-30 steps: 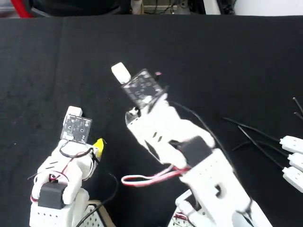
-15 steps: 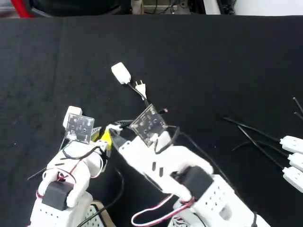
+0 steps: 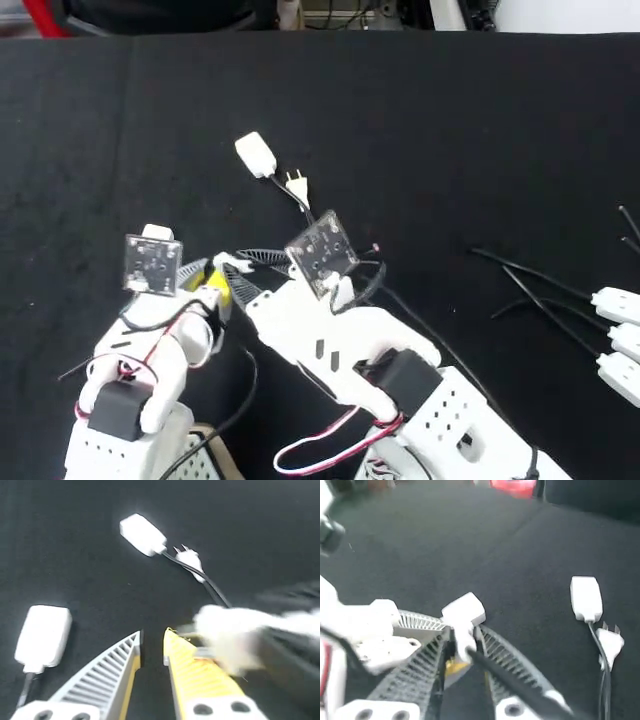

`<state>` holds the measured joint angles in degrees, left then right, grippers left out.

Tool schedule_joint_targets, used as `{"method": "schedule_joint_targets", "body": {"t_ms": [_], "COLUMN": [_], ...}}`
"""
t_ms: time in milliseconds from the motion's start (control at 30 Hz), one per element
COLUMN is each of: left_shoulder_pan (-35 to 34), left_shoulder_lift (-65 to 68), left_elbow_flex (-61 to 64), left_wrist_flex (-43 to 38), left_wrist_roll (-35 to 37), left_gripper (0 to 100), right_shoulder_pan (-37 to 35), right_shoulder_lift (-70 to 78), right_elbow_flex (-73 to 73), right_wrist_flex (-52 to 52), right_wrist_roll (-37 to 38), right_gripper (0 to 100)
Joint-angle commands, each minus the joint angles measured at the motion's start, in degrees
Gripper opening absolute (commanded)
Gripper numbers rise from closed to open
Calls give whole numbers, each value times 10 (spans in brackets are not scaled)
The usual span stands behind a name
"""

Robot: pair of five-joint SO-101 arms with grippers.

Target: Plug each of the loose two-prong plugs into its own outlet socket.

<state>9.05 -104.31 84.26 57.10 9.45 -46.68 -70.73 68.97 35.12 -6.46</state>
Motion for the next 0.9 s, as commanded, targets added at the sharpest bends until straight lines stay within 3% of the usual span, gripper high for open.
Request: {"method": "schedule_joint_targets", "body": {"t_ms": [0,267,367,467,667,867], "left_shoulder_pan": [-37,-14,-27,-111,-327,-413], "left_shoulder_lift": [-3,-3,-3,-3,-1,-2], "left_elbow_flex": [-7,-5,-10,-10,39,70], "left_wrist_flex": [-26,-15,4,6,10,11], "left_wrist_roll": [11,6,4,-47,-118,-179], "left_gripper": [115,116,116,116,116,116], "right_shoulder_pan": [-8,-3,41,81,84,84], "right_shoulder_lift": [8,9,9,20,184,393], "right_elbow_flex": [-45,-58,-62,-52,-73,-169], "right_wrist_flex": [65,87,88,98,121,173], "right_wrist_roll": [-3,-3,-3,3,36,70], "right_gripper": [11,11,11,11,11,11]}}
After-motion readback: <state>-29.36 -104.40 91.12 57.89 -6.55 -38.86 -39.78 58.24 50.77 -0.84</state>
